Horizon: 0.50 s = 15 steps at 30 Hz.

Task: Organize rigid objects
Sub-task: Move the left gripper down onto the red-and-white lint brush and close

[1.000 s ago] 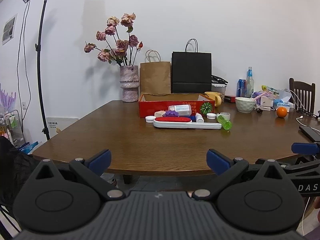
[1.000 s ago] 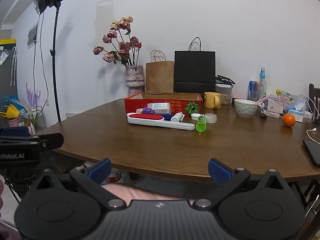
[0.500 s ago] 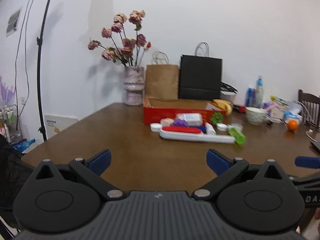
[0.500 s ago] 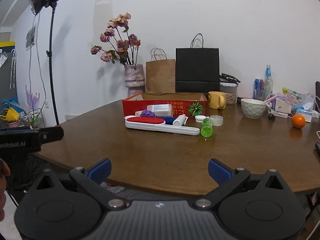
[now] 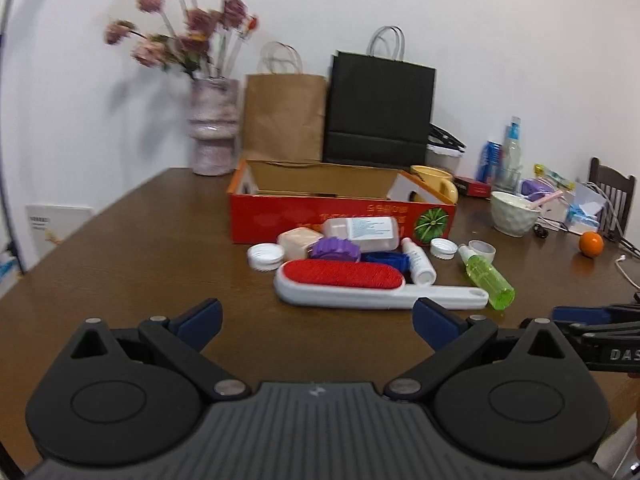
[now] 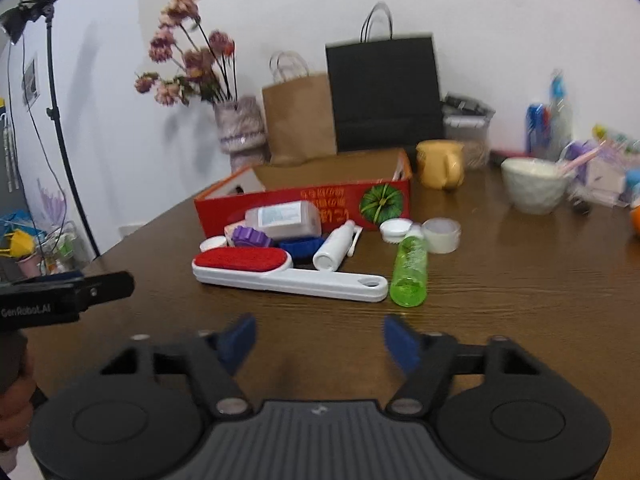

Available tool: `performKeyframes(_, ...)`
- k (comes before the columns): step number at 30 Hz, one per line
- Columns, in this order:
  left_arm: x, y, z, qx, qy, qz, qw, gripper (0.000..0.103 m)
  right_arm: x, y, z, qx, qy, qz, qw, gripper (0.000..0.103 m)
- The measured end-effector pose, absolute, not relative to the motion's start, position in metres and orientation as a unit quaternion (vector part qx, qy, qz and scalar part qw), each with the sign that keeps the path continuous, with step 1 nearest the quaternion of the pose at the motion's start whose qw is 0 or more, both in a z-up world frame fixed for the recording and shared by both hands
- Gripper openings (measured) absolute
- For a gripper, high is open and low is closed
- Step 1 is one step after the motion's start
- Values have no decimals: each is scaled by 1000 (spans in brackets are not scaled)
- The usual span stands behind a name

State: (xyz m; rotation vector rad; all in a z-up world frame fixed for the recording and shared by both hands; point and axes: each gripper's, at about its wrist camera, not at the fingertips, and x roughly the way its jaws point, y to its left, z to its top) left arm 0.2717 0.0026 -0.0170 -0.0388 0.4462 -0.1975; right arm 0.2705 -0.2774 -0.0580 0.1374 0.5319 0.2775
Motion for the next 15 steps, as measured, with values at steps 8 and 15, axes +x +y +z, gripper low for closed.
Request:
performKeyframes(8,353,-2,-36,18,257,-84,963,98,331,-286,-77,64,276,139,949,46)
performKeyframes(15,395,6,-42,-14,293,-101,951,89,366,-292,-85,84,286,123,947,28)
